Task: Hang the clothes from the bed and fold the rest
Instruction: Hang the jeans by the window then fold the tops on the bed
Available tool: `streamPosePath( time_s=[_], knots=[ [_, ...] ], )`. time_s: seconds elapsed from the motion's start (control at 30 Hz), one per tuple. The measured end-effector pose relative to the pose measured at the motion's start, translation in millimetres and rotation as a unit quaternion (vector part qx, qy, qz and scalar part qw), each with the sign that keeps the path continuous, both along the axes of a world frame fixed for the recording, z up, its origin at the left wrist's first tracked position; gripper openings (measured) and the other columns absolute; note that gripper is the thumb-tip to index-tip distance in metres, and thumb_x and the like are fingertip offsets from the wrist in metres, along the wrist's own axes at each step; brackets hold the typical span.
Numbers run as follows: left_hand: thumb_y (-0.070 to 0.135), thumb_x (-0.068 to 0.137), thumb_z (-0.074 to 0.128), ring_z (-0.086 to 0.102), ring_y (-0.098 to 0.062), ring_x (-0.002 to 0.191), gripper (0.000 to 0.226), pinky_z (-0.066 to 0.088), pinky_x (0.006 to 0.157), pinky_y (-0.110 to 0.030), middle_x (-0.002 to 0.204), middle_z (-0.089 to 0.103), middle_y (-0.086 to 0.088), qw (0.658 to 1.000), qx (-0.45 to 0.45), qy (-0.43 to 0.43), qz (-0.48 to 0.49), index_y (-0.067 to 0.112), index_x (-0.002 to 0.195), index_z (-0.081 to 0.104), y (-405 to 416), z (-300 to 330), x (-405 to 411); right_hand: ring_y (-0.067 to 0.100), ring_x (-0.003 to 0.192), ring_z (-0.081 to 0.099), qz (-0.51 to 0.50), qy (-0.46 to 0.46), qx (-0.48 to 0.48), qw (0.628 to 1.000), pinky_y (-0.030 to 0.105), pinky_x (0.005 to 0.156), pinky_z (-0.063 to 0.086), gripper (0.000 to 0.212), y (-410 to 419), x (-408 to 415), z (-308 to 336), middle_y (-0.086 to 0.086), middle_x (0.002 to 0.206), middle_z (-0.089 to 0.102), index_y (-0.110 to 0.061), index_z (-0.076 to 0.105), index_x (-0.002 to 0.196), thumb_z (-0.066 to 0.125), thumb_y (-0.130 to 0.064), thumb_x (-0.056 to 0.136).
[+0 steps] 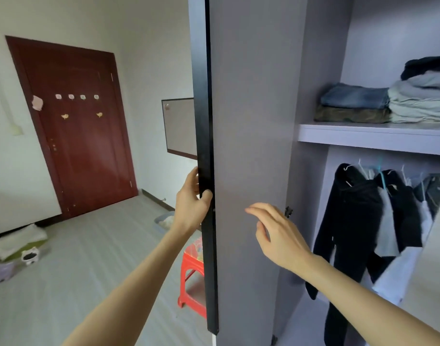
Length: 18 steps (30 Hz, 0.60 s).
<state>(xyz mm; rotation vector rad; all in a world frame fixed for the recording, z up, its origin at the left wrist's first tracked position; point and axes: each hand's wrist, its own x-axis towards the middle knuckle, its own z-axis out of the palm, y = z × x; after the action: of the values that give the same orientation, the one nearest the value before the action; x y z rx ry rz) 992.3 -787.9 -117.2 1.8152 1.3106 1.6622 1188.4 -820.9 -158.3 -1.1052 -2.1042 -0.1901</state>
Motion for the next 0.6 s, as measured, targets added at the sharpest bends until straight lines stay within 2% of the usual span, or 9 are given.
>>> streamPosePath(
  time_s=[0.07,0.13,0.23,0.3,0.37,0.43,0.53,0.6],
  knots=[
    [0.003,0.088,0.046,0.056,0.014,0.091,0.053,0.039,0.07,0.002,0.099,0.06,0.027,0.999,0.041,0.01,-0.008,0.027,0.135,0.044,-7,-6,6,0.02,0.097,0.061,-0.004,0.021,0.034,0.999,0.026,0.074,0.048,0.039,-7,11,4,0.005,0.126,0.055,-0.007,0.057,0.124,0.047,-0.002,0.086],
    [0.013,0.091,0.044,0.057,0.011,0.091,0.048,0.041,0.074,-0.001,0.099,0.059,0.034,0.995,0.084,0.038,-0.043,0.033,0.134,0.045,-18,-9,18,0.015,0.098,0.059,-0.007,0.033,0.064,0.997,0.032,0.071,0.054,0.041,-15,22,11,0.007,0.132,0.051,-0.007,0.054,0.127,0.047,-0.007,0.086],
    [0.018,0.092,0.043,0.056,-0.001,0.101,0.043,0.041,0.088,-0.008,0.11,0.06,0.014,0.975,0.161,0.116,-0.099,0.033,0.132,0.047,-29,-6,45,0.013,0.115,0.047,-0.017,0.043,0.122,0.991,0.033,0.08,0.055,0.044,-26,40,22,0.014,0.134,0.048,-0.005,0.051,0.129,0.048,-0.014,0.086],
    [0.016,0.09,0.044,0.049,-0.006,0.117,0.044,0.035,0.097,-0.008,0.126,0.051,0.01,0.959,0.193,0.16,-0.133,0.03,0.131,0.046,-31,0,68,0.015,0.119,0.044,-0.032,0.049,0.164,0.985,0.029,0.089,0.049,0.046,-34,54,31,0.012,0.137,0.044,-0.01,0.045,0.131,0.045,-0.02,0.086],
    [0.014,0.091,0.046,0.037,-0.005,0.127,0.046,0.03,0.101,-0.008,0.14,0.037,0.01,0.941,0.203,0.195,-0.186,0.031,0.133,0.042,-28,5,95,0.018,0.123,0.044,-0.054,0.046,0.197,0.978,0.027,0.096,0.044,0.046,-41,72,37,0.008,0.139,0.037,-0.009,0.044,0.133,0.043,-0.018,0.088],
    [0.014,0.093,0.049,0.026,-0.006,0.136,0.045,0.023,0.105,-0.01,0.149,0.022,0.011,0.923,0.203,0.227,-0.235,0.028,0.135,0.042,-24,10,130,0.021,0.124,0.046,-0.113,0.039,0.22,0.968,0.027,0.098,0.044,0.044,-49,97,41,0.009,0.14,0.039,-0.003,0.049,0.13,0.042,-0.012,0.088],
    [0.019,0.095,0.049,0.009,-0.003,0.139,0.047,0.007,0.106,-0.005,0.153,0.008,0.01,0.906,0.219,0.26,-0.252,0.029,0.14,0.036,-19,11,183,0.029,0.13,0.042,-0.203,0.013,0.22,0.954,0.032,0.106,0.037,0.044,-62,136,43,0.015,0.14,0.044,0.002,0.052,0.128,0.038,-0.008,0.088],
    [0.021,0.096,0.046,0.004,-0.008,0.141,0.052,0.007,0.112,-0.012,0.156,0.004,0.002,0.894,0.234,0.285,-0.253,0.031,0.143,0.026,-14,10,218,0.029,0.133,0.037,-0.264,-0.016,0.204,0.942,0.038,0.108,0.033,0.045,-68,160,44,0.015,0.14,0.044,0.002,0.05,0.13,0.038,-0.007,0.087]
  ],
)
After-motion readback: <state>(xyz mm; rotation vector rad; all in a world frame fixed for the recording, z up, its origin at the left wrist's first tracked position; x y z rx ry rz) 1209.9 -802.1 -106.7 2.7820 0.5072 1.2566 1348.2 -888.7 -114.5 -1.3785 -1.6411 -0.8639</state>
